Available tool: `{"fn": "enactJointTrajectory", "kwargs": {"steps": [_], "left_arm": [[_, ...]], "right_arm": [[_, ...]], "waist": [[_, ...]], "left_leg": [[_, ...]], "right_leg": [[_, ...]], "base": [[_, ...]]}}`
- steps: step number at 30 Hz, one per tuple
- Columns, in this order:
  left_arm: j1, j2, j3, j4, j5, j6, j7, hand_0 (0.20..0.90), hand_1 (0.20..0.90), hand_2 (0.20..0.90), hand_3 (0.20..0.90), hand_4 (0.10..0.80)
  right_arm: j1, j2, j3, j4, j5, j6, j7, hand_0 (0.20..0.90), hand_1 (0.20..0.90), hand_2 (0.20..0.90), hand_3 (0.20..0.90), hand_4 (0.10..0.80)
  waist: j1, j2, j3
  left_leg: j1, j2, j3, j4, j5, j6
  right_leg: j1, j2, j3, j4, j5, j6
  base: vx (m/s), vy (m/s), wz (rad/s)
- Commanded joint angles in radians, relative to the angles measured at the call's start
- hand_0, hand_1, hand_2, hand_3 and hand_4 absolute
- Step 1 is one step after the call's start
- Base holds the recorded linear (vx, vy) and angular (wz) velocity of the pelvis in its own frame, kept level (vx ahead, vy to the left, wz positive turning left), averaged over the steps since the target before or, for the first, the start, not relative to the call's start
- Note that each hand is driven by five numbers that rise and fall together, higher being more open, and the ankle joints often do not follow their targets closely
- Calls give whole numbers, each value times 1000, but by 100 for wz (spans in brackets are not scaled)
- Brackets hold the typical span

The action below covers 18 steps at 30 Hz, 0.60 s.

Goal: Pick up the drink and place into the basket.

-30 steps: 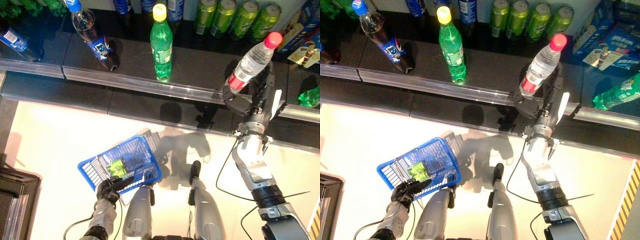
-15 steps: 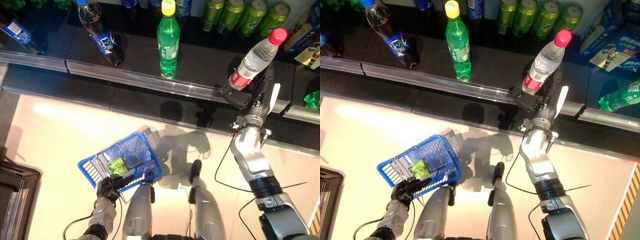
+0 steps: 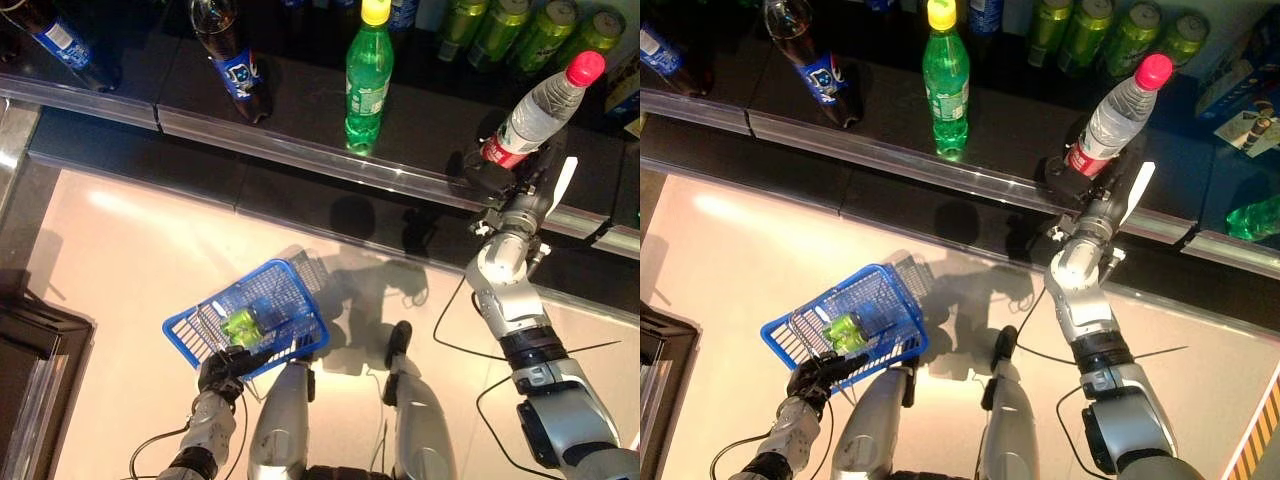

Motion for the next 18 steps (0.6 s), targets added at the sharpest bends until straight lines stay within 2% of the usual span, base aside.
{"fn": "enactJointTrajectory", "kwargs": {"steps": [1, 2, 3, 4, 18], "left_arm": [[102, -32, -78, -50, -25, 1, -41, 300, 300, 300, 200, 100], [105, -31, -83, -52, -27, -1, -43, 300, 300, 300, 200, 100], [107, -30, -84, -55, -27, -1, -44, 300, 300, 300, 200, 100], [109, -29, -85, -58, -28, -2, -45, 300, 300, 300, 200, 100], [145, -25, -75, -61, -30, -6, -64, 300, 300, 300, 200, 100]], "right_arm": [[-128, -117, -56, -73, 4, -73, -31, 853, 853, 853, 845, 745], [-140, -119, -54, -59, 0, -80, -36, 547, 547, 547, 488, 388], [-150, -122, -54, -57, -3, -77, -40, 436, 436, 436, 359, 259], [-157, -125, -54, -56, -8, -77, -44, 300, 300, 300, 200, 100], [-138, -158, -95, -63, 7, -97, -79, 300, 300, 300, 200, 100]], "waist": [[22, 21, -8], [25, 23, -8], [26, 24, -8], [28, 25, -8], [23, 33, -8]], "left_leg": [[-60, -50, -52, -13, 116, 37], [-64, -51, -55, -9, 114, 39], [-67, -52, -55, -5, 112, 40], [-71, -53, -56, -1, 110, 42], [-81, -53, -54, 82, 70, 49]], "right_leg": [[36, 8, -36, 173, -165, -21], [31, 6, -36, 180, -168, -21], [27, 5, -37, 186, -170, -22], [22, 5, -37, 192, -173, -23], [9, -8, -38, 292, -221, -40]], "base": [[15, 10, 11], [11, 10, 8], [9, 13, 4], [0, 0, 0], [0, 4, 2]]}}
